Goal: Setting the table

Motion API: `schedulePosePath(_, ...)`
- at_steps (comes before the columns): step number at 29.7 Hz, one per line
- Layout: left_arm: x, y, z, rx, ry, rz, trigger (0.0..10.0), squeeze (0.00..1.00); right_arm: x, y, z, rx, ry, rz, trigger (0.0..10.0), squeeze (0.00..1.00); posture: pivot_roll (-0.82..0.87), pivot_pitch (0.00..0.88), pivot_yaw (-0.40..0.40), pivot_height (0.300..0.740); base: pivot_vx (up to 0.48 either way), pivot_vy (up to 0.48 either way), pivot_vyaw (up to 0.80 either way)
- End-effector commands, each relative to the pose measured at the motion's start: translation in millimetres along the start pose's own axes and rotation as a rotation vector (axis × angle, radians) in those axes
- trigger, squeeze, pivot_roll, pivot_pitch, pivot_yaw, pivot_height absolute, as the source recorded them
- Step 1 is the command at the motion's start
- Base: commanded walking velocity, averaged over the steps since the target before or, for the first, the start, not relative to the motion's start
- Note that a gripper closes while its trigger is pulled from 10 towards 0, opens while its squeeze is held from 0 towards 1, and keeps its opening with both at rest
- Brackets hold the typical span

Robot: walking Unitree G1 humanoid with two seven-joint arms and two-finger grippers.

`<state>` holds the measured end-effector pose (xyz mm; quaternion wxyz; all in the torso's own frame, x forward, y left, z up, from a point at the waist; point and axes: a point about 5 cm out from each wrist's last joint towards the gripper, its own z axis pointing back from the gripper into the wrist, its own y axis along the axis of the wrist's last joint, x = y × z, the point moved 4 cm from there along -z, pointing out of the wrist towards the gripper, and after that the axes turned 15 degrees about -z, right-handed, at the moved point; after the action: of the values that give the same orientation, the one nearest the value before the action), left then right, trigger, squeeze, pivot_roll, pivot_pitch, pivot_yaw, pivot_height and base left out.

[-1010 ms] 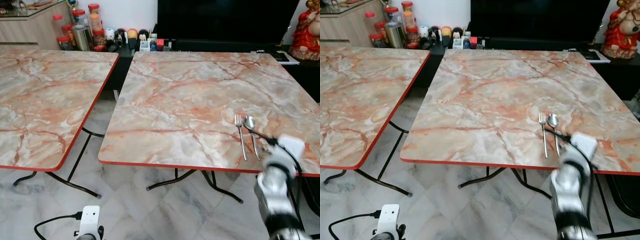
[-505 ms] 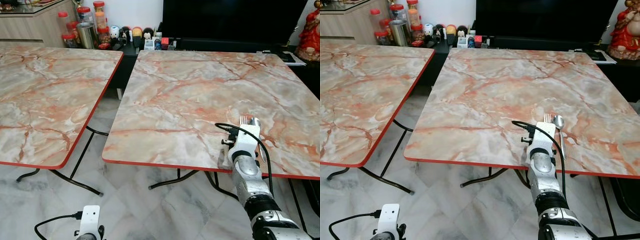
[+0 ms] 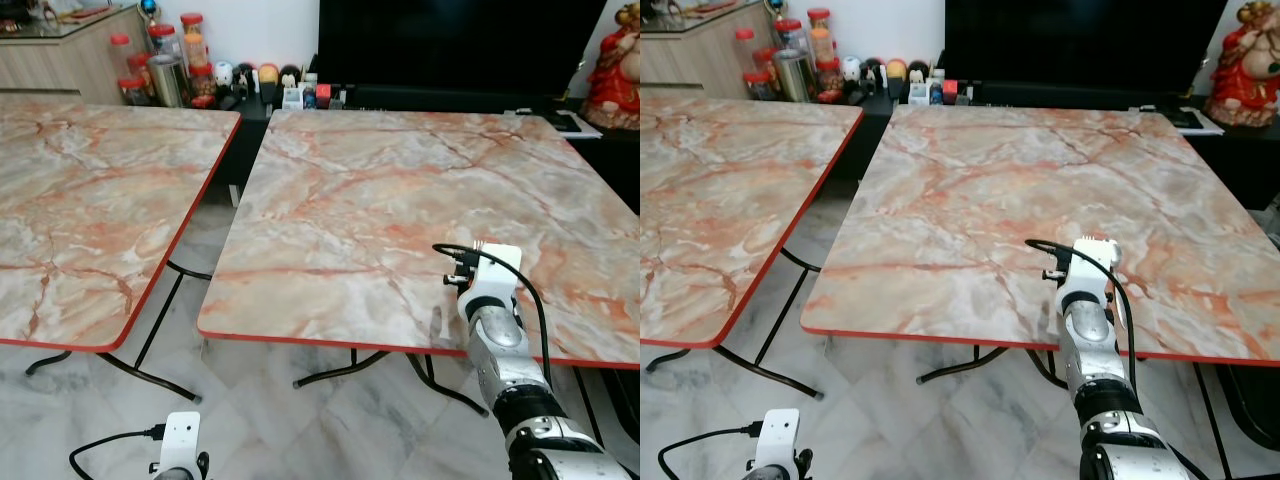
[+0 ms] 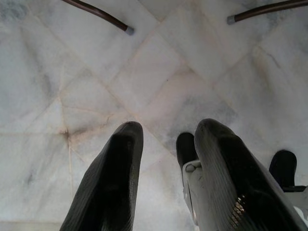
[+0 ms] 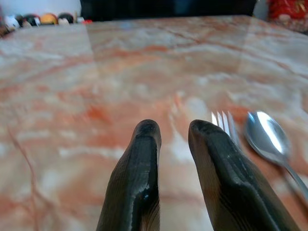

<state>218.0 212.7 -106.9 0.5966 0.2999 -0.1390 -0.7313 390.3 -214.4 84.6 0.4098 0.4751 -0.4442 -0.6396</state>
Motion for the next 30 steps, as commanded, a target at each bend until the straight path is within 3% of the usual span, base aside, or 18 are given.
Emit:
schedulePosePath(1, 0.0, -6, 0.6, -0.025, 0.002, 0.007, 10.0, 0.0, -8.2, 19, -3.9, 0.062, 0.027, -0.014, 10.0, 0.0, 0.01, 0.0, -0.026, 0.728, 0.352, 0.0, 0.0)
schedulePosePath(15, 0.5, -2, 0.3, -0.009, 0.006, 0.012, 10.0, 0.0, -10.0, 18, -4.1, 0.056, 0.03, -0.015, 10.0, 0.0, 0.02, 0.0, -0.033, 0.728, 0.336, 0.0, 0.0)
schedulePosePath(23, 0.7, 1, 0.1, 0.005, 0.003, 0.022, 10.0, 0.0, -7.7, 14, -3.4, 0.041, 0.016, -0.013, 10.0, 0.0, 0.02, 0.0, -0.033, 0.728, 0.0, 0.0, 0.0)
schedulePosePath(30, 0.5, -1, 0.2, 0.0, -0.002, 0.021, 10.0, 0.0, 19.1, -5, 1.5, -0.045, -0.139, 0.016, 10.0, 0.0, 0.02, 0.0, -0.035, 0.728, 0.0, 0.0, 0.0)
